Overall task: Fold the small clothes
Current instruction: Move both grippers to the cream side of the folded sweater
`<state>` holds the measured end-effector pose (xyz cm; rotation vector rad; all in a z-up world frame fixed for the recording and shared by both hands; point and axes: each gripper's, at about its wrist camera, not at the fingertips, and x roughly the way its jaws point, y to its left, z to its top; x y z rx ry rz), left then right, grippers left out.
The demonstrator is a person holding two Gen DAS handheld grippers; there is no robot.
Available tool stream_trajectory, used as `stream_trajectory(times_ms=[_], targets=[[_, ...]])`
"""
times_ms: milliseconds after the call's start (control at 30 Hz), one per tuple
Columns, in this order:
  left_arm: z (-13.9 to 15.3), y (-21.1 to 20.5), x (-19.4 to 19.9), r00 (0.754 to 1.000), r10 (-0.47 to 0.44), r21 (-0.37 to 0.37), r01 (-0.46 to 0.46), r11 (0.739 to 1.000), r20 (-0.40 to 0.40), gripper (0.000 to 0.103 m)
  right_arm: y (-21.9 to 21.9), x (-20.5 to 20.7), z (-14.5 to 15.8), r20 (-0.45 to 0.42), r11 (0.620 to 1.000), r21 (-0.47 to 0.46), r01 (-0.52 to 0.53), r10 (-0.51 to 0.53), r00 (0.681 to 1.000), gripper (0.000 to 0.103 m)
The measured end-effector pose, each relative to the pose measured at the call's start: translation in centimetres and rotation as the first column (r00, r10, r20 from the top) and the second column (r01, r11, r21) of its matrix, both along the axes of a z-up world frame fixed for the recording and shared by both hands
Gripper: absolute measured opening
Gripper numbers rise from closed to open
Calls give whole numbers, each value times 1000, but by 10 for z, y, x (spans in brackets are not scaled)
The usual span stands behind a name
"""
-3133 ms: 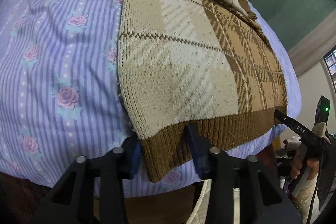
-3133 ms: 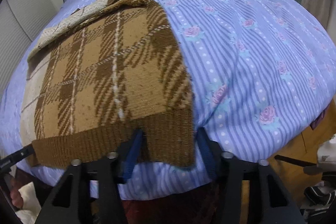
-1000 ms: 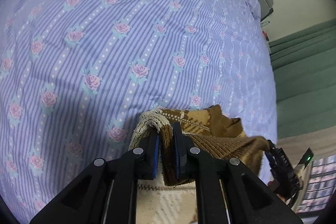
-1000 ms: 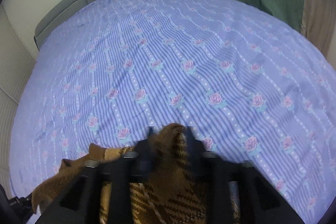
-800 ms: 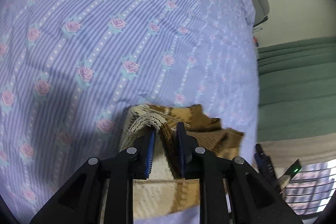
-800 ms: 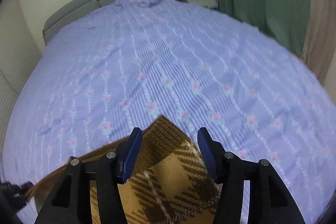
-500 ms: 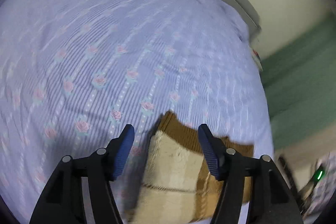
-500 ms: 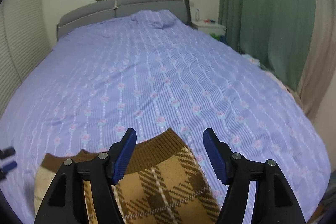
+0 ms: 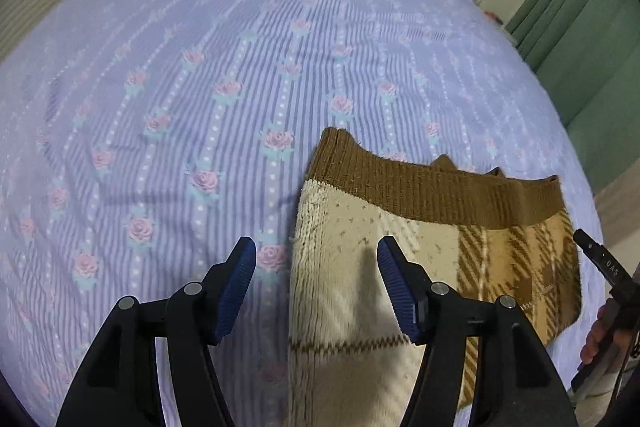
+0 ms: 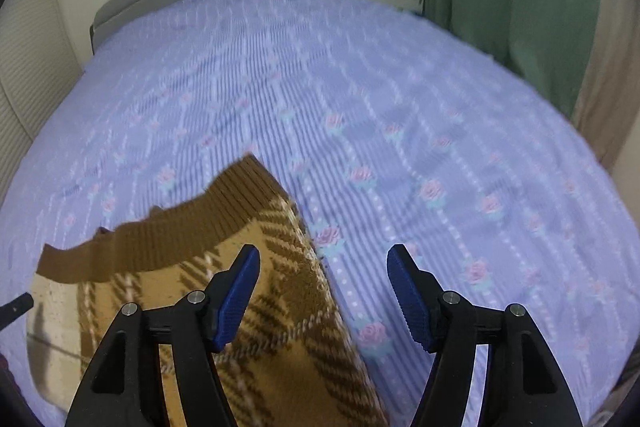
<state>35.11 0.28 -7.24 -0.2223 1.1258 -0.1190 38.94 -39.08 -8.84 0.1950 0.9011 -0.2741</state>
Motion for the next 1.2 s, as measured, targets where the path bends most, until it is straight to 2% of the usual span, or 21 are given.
stream_trajectory(times_ms=[67,133,200,233,267,300,333,400,467,533,633,700,867,900,1000,1033,1067,1100,1133,1200], targets=[[-8,-3,6,999,-20,-7,20,1000,-30,61,-4,13,-9,-25,999,35,-27,28,999,67],[-14,-8,10,996,-56,-48,53,997,-63,60,-7,26,-17,-55,998,66,-23,26,998,66],[-23,-4,15,995,-66,-69,61,996,-80,55,-8,33,-20,-53,996,91,-24,28,998,63],[-25,-4,16,994,-69,-83,62,995,-88,46,-8,37,-22,-57,994,104,-33,39,998,51],[-27,-3,17,993,-70,-105,59,993,-98,42,-8,39,-24,-60,991,123,-43,51,997,43],[-27,-1,16,994,-59,-119,47,992,-95,39,-7,41,-26,-64,986,154,-59,70,995,28],[-25,2,15,994,-59,-135,46,990,-93,34,-5,41,-27,-67,985,163,-63,75,995,20],[-19,8,12,995,-58,-164,44,986,-85,30,-2,38,-22,-52,990,133,-53,61,997,14],[-12,15,4,997,-54,-194,41,980,-61,26,3,29,-11,-15,996,82,-45,47,999,13],[-6,22,-3,999,-38,-232,28,972,-38,25,10,20,3,32,999,11,-37,37,999,12],[-9,30,-7,1000,-9,-254,2,967,-27,24,14,15,12,58,998,-63,-14,18,998,11],[-20,32,-6,999,0,-247,-12,969,-47,24,14,20,9,39,994,-104,-14,18,999,11],[-27,24,1,998,-12,-218,0,976,-54,26,8,34,-16,-49,994,-108,0,-5,999,11],[-27,24,2,998,-17,-212,4,977,-60,27,8,35,-20,-57,994,-106,3,-9,998,12],[-22,16,10,997,-38,-152,27,988,-71,41,6,38,-20,-84,995,-95,19,-27,996,16],[-17,16,10,998,-33,-113,26,993,-60,50,6,37,-16,-94,994,-101,31,-41,995,29],[-11,15,10,999,-25,-81,22,997,-43,53,7,35,-13,-93,992,-114,49,-59,994,39],[-3,18,9,1000,-18,-60,17,998,-19,54,8,30,-4,-78,988,-140,68,-80,994,58],[6,22,5,1000,-13,-49,14,999,16,61,11,25,3,-60,983,-167,80,-91,994,68],[26,33,-3,997,-2,-48,6,999,77,64,22,10,26,5,962,-254,103,-105,994,74]])
